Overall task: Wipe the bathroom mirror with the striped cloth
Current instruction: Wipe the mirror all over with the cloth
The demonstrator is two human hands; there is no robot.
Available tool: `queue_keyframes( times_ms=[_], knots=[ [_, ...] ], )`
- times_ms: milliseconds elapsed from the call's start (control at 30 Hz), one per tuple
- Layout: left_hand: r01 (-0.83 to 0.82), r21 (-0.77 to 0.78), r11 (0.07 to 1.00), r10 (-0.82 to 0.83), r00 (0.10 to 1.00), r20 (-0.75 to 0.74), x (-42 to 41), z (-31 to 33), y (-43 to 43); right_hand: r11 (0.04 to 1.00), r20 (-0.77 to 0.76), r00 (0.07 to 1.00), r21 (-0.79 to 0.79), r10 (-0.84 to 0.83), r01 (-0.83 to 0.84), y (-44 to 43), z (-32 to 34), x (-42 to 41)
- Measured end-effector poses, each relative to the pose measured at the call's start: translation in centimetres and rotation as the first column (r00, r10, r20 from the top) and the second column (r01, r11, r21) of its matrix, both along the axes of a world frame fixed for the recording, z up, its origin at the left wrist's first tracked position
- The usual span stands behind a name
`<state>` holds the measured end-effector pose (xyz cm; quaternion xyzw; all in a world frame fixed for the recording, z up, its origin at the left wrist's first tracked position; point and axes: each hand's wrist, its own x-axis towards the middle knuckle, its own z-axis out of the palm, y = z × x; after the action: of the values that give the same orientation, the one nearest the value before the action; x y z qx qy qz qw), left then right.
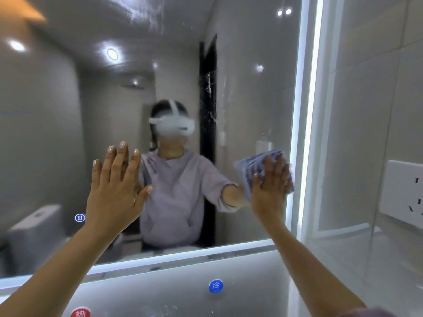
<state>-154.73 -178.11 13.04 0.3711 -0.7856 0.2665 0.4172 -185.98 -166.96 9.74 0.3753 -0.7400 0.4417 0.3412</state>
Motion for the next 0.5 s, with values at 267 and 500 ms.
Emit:
queue_keyframes(
  times_ms=[267, 500],
  knots=[
    [-0.013, 0.038, 0.999, 0.013, 1.000, 0.014, -0.2, 0.2, 0.2, 0.978, 0.276, 0.961, -0.193, -0.021, 0.077, -1.4, 4.0, 2.0],
    [-0.019, 0.031, 0.999, 0.018, 1.000, 0.019, -0.1, 0.1, 0.1, 0.960, -0.497, 0.829, 0.233, 0.256, -0.156, -2.8, -0.4, 7.2]
  ],
)
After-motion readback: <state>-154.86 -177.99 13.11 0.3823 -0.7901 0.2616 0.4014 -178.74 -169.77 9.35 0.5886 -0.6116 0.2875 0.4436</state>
